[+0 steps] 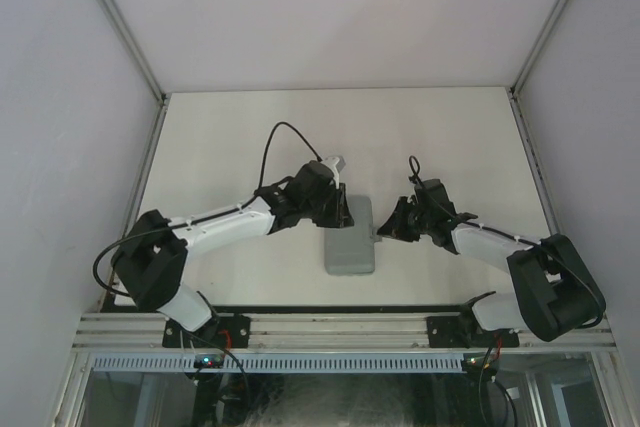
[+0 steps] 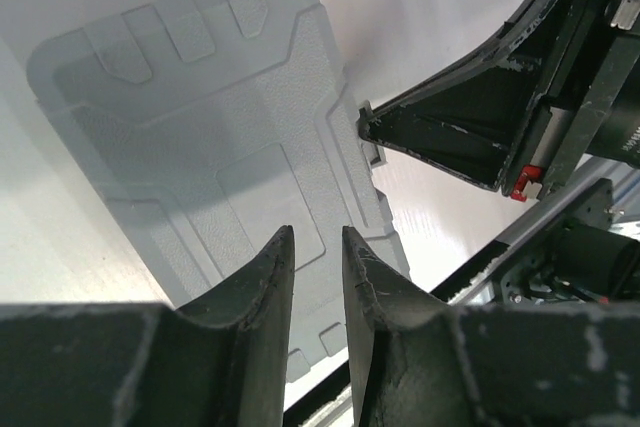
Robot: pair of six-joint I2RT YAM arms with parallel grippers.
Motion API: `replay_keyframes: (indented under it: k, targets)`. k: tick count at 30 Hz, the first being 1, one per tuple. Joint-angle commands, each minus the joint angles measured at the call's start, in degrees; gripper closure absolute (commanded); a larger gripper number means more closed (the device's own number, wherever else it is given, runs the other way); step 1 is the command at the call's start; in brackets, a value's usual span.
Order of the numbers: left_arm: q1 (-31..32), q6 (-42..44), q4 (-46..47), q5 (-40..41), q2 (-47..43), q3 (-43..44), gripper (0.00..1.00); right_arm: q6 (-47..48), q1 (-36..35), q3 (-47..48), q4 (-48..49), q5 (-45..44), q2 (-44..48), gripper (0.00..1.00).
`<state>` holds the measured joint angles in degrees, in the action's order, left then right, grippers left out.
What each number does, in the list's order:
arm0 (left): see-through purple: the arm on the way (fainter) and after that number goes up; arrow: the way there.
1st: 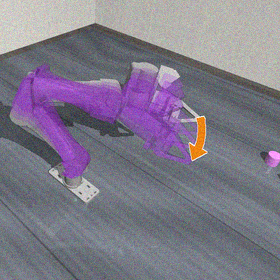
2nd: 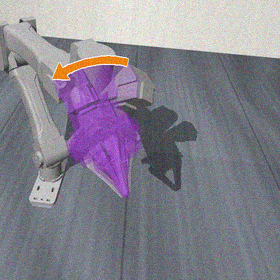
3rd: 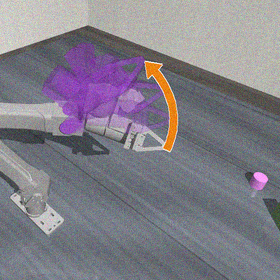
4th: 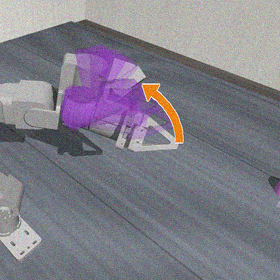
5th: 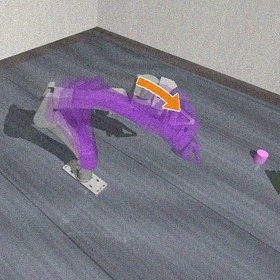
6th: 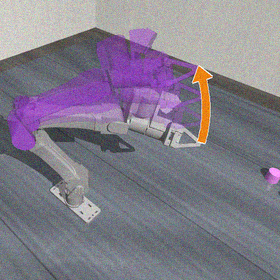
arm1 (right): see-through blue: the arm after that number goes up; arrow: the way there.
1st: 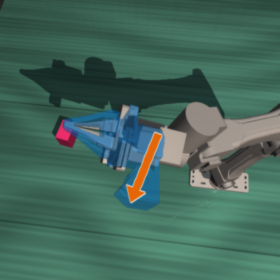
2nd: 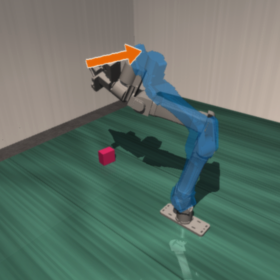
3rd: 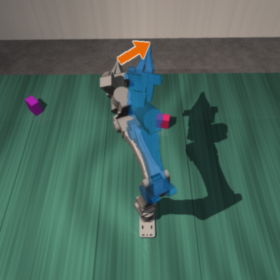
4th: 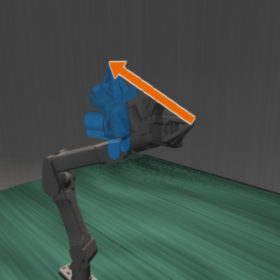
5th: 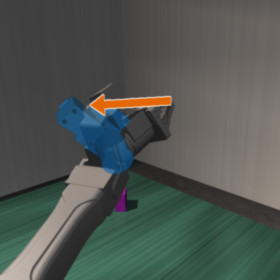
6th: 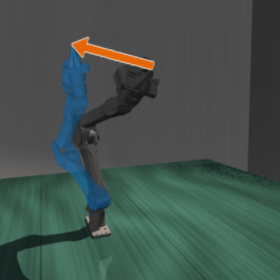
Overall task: Sort the tools into containers
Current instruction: Close the storage box at the center of the board.
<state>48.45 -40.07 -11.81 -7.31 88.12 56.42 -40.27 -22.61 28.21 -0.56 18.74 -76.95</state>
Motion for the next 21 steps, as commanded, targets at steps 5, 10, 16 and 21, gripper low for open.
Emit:
replay_keyframes:
  k: [5, 10, 16, 21]
  targets:
    - [1.67, 5.18, -5.74, 3.36, 4.09, 9.34, 0.71, 1.1, 0.2, 0.32, -1.12, -4.33, -1.08, 0.94]
    - [3.38, 6.32, -8.5, 4.15, 7.5, 11.84, 0.71, 0.82, 0.2, 0.33, -1.06, -4.55, -1.28, 0.95]
    - [5.77, 6.32, -9.58, 5.37, 11.5, 11.14, 0.73, 0.64, 0.2, 0.28, -0.87, -4.6, -1.53, 0.95]
    - [6.95, 5.66, -10.21, 6.42, 14.48, 9.68, 0.75, 0.33, 0.2, -0.04, -0.56, -4.24, -1.09, 0.95]
